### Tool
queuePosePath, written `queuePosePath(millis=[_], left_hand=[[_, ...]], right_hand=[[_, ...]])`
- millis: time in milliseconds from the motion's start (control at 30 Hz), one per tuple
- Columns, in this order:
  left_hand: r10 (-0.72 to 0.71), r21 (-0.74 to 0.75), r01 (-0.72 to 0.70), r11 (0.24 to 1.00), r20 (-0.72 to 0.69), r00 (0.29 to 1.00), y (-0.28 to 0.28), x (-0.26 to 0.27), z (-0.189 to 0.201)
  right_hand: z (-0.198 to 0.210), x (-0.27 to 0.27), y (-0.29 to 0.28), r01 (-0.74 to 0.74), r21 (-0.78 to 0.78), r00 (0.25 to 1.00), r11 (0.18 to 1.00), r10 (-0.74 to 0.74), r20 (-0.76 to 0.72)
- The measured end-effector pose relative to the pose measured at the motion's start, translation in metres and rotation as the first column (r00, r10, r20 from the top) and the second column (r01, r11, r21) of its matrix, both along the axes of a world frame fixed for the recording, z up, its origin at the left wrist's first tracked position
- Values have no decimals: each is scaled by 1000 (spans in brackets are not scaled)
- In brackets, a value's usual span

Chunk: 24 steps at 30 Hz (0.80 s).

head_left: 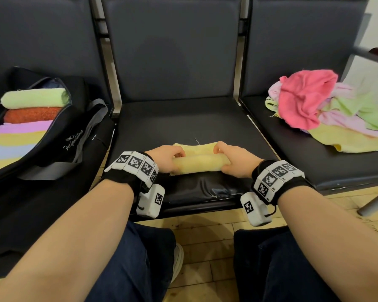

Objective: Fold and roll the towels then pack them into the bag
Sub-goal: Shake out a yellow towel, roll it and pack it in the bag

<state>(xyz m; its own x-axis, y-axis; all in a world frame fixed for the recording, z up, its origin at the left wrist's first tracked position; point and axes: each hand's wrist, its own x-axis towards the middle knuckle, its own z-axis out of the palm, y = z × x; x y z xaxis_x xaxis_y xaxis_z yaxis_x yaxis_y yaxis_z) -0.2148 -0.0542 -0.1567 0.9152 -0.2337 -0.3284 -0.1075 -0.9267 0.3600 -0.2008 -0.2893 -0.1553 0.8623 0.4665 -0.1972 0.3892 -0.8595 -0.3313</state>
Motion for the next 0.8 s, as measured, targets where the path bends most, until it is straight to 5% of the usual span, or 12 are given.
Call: queuePosePath(millis=[267,500,667,800], left_hand=[[115,-280,-144,949,-119,986,3,3,4],[111,-260,-183,948,-268,957,1,4,10],[106,-93,-121,988,-154,982,-3,-1,9],[97,-187,-84,979,61,993,1,1,2]], right_hand=[[2,4,-5,130,196,990,972,-116,-81],[2,1,-1,220,206,969,953,-189,-159],[3,2,1,259,172,961,950,-237,-139],[0,5,-1,175,142,982,974,-184,51]])
